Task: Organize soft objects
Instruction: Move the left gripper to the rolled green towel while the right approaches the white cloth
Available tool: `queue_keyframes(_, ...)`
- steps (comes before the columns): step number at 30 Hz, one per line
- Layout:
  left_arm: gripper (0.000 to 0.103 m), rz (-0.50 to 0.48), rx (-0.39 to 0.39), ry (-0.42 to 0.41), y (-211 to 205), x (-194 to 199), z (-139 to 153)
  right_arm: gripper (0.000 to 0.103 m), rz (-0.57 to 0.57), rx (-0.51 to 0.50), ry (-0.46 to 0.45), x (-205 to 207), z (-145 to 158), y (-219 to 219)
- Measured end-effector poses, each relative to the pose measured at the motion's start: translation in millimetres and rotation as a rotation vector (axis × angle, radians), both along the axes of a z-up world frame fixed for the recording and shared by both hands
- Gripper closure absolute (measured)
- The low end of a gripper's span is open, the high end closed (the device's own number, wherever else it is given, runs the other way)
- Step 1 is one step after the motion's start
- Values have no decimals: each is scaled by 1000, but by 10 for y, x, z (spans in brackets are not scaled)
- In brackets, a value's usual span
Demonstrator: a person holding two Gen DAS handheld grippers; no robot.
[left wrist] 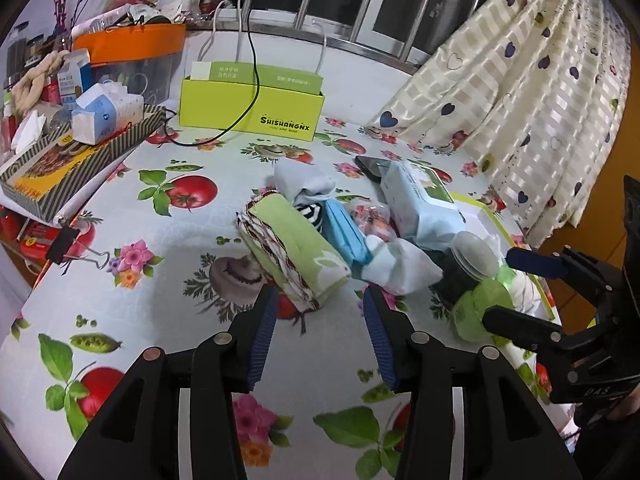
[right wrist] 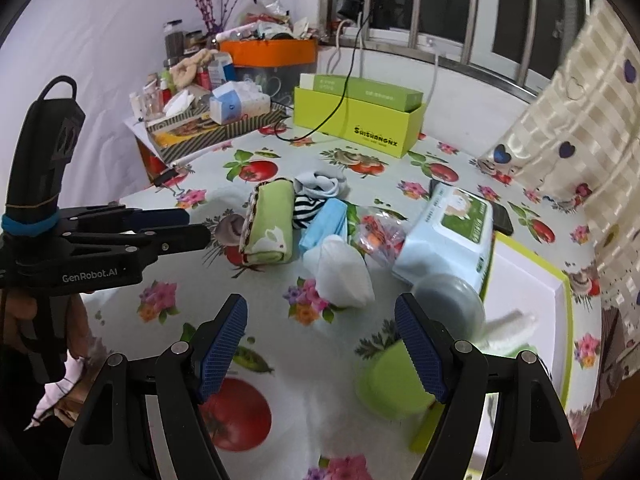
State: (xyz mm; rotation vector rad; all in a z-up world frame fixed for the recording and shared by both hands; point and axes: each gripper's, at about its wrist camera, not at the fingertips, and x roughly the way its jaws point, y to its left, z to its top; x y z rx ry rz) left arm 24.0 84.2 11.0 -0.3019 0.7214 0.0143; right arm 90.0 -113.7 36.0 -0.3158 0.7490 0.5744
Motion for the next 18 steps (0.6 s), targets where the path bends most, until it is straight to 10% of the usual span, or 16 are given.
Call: queue_keyframes(18, 57, 46, -126, 83, 249, 540, -310, 27, 29, -181, 114, 700, -373, 362)
